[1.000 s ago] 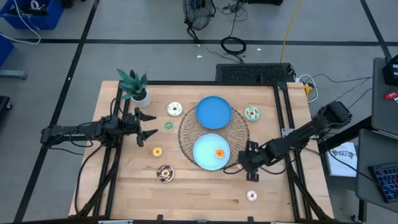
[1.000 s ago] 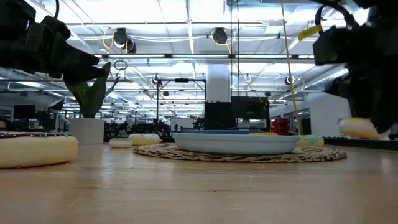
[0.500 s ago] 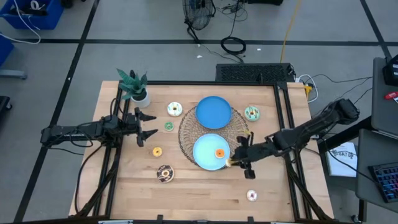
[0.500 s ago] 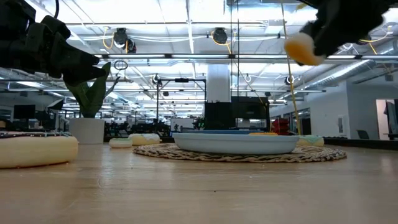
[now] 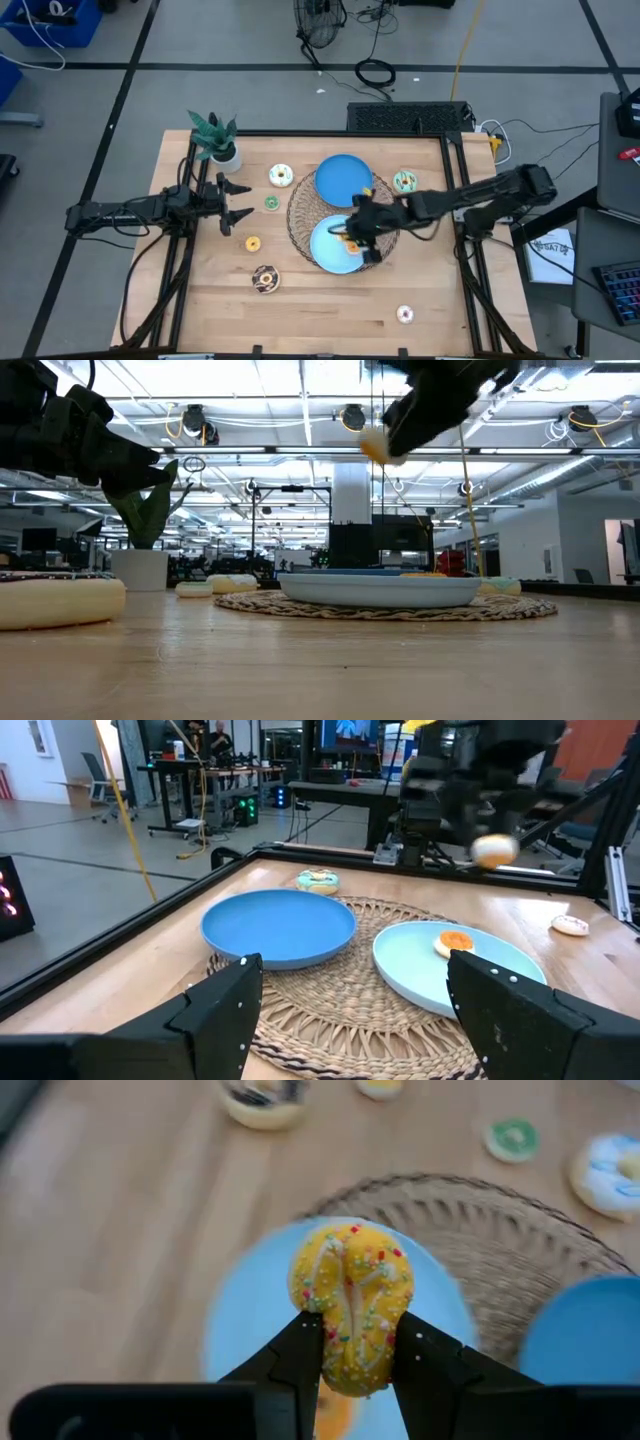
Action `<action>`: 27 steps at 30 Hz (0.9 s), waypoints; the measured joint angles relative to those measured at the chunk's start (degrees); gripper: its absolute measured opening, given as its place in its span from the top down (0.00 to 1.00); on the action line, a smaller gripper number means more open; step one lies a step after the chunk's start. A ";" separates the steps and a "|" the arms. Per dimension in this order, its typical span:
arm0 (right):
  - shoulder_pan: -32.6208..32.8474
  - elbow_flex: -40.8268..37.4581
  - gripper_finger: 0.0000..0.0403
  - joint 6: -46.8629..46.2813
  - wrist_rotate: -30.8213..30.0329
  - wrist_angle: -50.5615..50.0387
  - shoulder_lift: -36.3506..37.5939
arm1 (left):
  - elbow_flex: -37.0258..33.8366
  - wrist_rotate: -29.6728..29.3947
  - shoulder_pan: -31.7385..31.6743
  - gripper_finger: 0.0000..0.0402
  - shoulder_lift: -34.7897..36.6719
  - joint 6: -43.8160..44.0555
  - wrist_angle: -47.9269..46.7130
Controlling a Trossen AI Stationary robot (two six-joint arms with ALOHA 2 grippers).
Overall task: Pick & Place donuts
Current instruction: Put the small yellow donut on the light blue plate
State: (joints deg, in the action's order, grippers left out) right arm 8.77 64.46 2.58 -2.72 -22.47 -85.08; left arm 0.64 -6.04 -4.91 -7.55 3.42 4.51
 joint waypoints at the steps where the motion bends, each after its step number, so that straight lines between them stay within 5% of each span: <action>1: -0.99 0.50 0.76 0.46 0.00 -0.58 -1.26 | 0.00 0.00 0.02 0.23 0.02 0.02 0.02; 15: -8.03 -2.39 0.76 1.62 0.04 0.52 -11.46 | -0.01 0.00 0.01 0.23 0.00 0.02 0.02; 27: -8.46 -7.28 0.76 1.58 0.02 2.69 -12.15 | -0.01 0.00 0.02 0.23 0.00 0.01 0.02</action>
State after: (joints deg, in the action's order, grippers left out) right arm 0.32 57.18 4.16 -2.70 -19.78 -97.23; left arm 0.63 -6.04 -4.89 -7.55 3.43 4.54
